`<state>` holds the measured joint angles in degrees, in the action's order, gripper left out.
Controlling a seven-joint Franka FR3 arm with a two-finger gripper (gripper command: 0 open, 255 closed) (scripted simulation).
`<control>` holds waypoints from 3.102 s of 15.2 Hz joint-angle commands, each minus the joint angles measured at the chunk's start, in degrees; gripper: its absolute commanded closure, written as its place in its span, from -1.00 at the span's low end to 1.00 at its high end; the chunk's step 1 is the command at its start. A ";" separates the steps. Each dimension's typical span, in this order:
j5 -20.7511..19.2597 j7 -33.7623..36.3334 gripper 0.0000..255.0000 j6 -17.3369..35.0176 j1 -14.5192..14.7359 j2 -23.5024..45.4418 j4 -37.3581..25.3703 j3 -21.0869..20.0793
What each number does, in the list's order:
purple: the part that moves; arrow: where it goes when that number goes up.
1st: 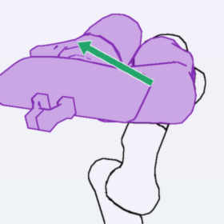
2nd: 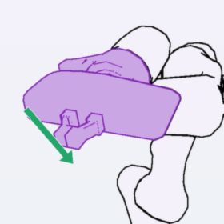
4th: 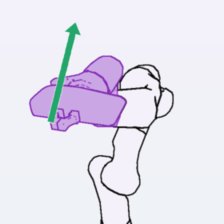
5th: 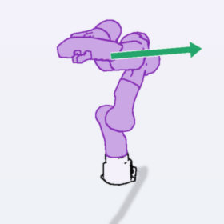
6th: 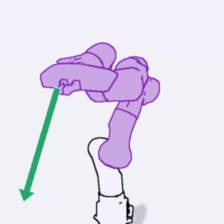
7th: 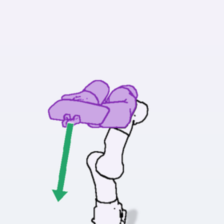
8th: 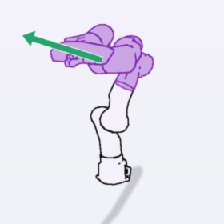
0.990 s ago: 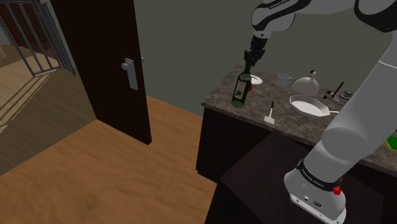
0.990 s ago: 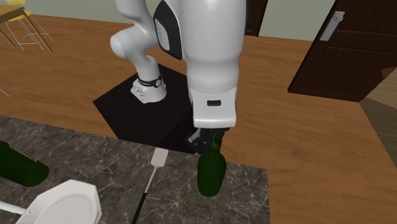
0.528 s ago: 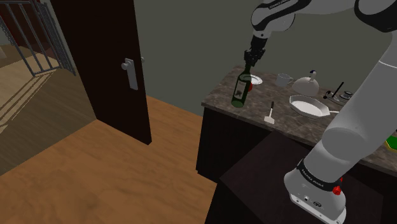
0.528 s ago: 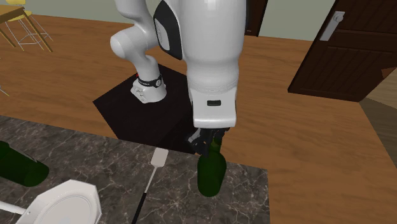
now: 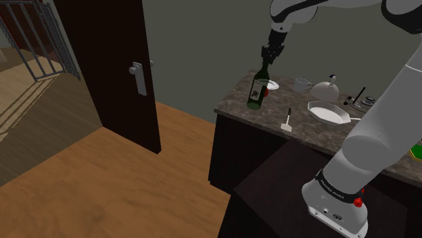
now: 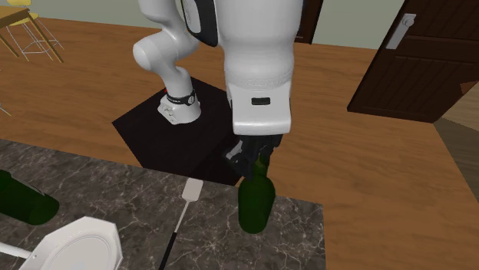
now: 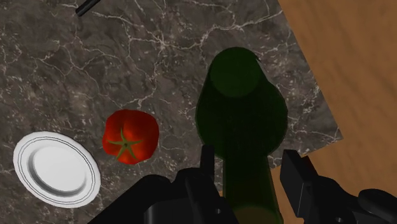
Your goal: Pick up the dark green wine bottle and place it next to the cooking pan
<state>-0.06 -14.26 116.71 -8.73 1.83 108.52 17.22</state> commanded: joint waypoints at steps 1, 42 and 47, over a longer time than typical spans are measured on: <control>-0.06 -0.02 1.00 -1.52 -0.02 -0.20 -1.34 0.02; -8.68 -15.09 1.00 -38.68 -6.78 -25.10 -15.74 7.19; -9.98 -20.22 1.00 -45.18 -7.91 -25.97 -21.98 9.98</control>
<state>-9.73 -33.12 73.31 -16.37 -23.97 88.25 26.52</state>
